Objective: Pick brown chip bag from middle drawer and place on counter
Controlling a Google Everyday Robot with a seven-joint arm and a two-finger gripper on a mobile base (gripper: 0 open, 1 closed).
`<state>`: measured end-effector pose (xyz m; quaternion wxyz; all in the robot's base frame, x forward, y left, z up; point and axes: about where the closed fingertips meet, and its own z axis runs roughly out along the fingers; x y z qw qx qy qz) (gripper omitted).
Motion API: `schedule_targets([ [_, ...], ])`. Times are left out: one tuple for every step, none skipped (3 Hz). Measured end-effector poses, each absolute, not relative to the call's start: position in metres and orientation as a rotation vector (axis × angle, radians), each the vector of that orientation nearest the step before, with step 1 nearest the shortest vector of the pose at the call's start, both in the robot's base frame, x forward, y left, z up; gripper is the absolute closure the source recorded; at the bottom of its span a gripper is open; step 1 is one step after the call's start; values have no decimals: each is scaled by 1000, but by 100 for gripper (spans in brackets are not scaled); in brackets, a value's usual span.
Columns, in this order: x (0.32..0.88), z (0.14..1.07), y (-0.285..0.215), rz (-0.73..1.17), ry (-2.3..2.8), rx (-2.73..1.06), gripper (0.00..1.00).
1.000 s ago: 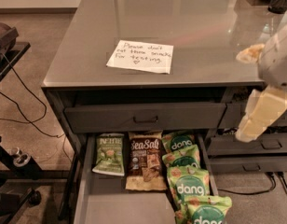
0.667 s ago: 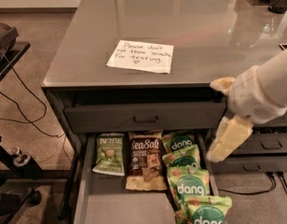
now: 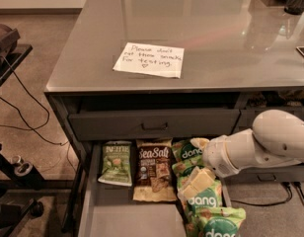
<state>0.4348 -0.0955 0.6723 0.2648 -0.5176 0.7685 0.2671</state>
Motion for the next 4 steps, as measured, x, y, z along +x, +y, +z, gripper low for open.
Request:
schedule_targets([
  [435,673,-95,721,2076,-1400,0],
  [440,646,-92,665,2016,-1477,0],
  [453,598,-77,591,1906,-1561,0],
  [480,546,-52,525,1820,-1552,0],
])
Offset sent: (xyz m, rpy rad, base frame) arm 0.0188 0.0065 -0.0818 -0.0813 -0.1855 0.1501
